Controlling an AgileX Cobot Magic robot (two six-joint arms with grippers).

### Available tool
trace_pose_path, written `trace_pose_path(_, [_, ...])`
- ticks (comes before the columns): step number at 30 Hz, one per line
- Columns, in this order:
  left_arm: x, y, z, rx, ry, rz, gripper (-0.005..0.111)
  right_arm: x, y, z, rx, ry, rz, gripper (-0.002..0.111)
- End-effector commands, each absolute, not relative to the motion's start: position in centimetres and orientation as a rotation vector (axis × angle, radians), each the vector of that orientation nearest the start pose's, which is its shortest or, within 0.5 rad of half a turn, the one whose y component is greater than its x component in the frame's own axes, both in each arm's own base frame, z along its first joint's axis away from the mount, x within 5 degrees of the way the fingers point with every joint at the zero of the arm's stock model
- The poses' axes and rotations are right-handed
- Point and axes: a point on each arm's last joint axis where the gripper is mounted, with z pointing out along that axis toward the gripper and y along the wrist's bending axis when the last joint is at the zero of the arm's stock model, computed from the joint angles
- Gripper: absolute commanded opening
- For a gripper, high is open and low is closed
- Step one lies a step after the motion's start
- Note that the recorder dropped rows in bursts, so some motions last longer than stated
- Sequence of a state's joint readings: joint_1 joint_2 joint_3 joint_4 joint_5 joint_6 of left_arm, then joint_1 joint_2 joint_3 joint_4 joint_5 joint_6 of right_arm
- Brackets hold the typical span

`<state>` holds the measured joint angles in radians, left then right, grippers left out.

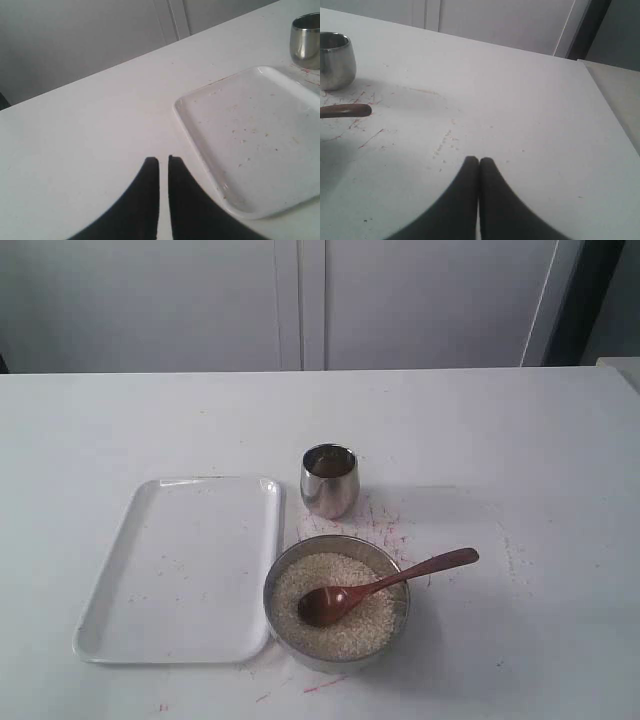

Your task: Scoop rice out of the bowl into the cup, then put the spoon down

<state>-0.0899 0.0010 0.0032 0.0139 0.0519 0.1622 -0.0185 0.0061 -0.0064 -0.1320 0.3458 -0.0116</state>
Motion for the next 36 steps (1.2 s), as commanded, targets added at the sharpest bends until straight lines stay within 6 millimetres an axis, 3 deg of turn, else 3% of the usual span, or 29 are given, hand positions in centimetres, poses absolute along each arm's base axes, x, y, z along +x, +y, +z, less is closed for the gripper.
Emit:
trace_pose_path(1, [5.62,-0.52,20.90,0.202,1.516,0.064,0.014,5.34,-0.52,18.25,-0.086,1.825,-0.161,0.000])
trace_pose_path(33, [5.62,-0.52,20.90,0.202,1.516,0.064,0.014,5.34,-0.52,18.25,-0.086,1.825,-0.161,0.000])
trace_pose_path(36, [5.62,-0.52,20.90,0.202,1.516,0.064,0.014,5.47,-0.45,18.80,-0.089,1.762,-0.158,0.000])
